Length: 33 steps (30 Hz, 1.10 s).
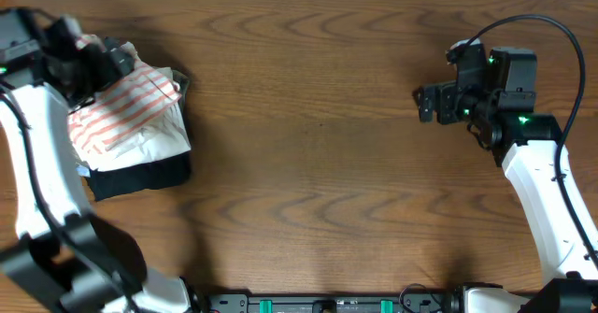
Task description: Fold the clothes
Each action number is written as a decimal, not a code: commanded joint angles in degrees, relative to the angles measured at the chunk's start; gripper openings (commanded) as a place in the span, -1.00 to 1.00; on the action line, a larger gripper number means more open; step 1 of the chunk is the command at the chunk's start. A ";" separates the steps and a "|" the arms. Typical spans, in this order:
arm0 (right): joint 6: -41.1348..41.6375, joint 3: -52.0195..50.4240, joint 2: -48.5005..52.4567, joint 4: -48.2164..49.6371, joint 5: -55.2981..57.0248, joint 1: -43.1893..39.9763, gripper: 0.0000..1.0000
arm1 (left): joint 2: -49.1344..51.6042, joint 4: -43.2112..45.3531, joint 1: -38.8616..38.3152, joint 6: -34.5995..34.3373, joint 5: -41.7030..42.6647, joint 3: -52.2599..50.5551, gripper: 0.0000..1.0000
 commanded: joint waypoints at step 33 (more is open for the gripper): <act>8.94 -5.31 -35.19 -12.31 19.10 -2.05 0.99 | -40.30 4.68 -10.91 7.30 -9.07 -21.92 0.96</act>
